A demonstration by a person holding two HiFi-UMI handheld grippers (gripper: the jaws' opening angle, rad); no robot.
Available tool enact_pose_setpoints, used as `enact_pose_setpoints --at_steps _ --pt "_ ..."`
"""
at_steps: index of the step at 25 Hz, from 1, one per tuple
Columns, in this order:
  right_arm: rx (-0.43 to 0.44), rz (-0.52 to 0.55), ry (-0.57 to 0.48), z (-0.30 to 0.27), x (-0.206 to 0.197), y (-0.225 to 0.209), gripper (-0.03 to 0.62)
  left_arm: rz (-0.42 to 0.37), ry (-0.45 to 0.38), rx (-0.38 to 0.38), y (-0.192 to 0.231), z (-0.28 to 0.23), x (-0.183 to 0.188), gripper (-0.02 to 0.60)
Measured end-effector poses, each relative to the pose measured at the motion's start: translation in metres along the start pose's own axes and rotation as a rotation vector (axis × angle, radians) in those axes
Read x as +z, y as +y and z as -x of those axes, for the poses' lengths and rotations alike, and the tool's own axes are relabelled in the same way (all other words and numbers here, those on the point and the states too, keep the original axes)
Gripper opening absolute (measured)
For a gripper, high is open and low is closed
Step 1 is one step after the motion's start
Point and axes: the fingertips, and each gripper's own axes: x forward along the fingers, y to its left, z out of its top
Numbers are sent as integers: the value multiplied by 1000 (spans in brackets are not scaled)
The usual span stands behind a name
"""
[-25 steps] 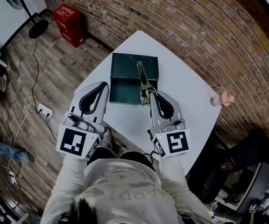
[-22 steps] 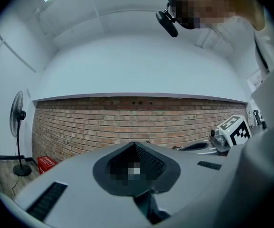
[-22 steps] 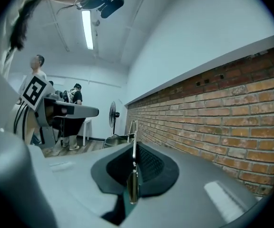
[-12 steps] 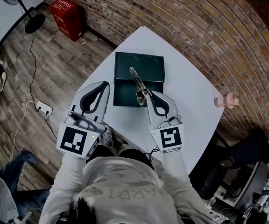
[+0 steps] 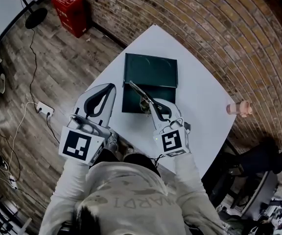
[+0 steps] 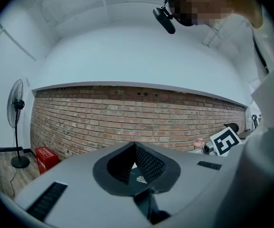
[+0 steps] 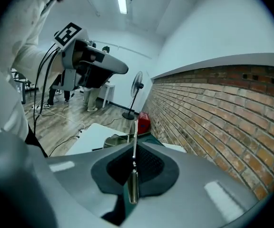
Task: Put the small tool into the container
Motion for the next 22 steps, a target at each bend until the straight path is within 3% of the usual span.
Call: enact_pose_setpoints --at_steps 10,22 --pt "102 148 124 -28 -36 13 9 14 12 0 19 -3 -9 5" --pt "169 245 236 -55 -74 15 9 40 32 13 32 -10 -19 5"
